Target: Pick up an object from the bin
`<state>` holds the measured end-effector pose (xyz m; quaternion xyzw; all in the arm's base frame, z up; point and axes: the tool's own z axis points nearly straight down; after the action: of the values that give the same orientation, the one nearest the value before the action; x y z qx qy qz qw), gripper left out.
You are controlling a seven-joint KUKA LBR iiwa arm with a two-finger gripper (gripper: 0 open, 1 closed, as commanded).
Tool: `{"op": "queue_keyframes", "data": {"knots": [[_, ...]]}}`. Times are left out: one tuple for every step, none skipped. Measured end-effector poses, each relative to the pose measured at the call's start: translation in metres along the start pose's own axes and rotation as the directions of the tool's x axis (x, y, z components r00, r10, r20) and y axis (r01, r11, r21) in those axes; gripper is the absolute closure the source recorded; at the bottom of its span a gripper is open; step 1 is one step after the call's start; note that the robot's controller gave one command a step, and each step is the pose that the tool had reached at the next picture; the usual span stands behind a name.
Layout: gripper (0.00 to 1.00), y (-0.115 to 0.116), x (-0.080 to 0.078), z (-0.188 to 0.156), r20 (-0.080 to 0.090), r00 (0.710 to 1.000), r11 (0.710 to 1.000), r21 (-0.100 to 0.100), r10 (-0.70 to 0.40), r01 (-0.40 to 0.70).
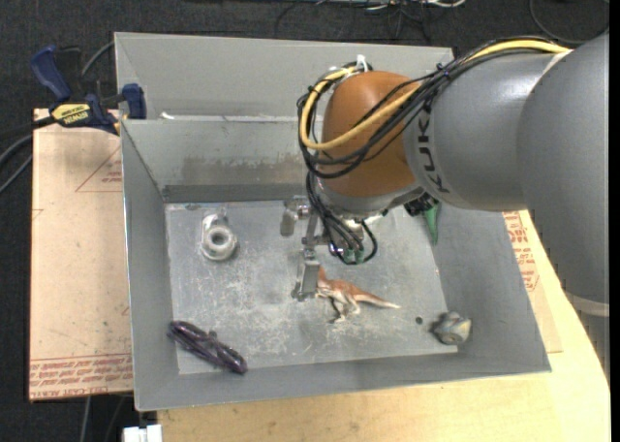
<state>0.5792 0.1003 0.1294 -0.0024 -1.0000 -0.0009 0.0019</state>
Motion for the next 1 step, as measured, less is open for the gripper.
{"op": "queue_keyframes", "data": {"knots": [[0.0,-0.0321,0.0515,-0.044,0.003,1.0,1.0,0.002,-0.016,0.016]]}}
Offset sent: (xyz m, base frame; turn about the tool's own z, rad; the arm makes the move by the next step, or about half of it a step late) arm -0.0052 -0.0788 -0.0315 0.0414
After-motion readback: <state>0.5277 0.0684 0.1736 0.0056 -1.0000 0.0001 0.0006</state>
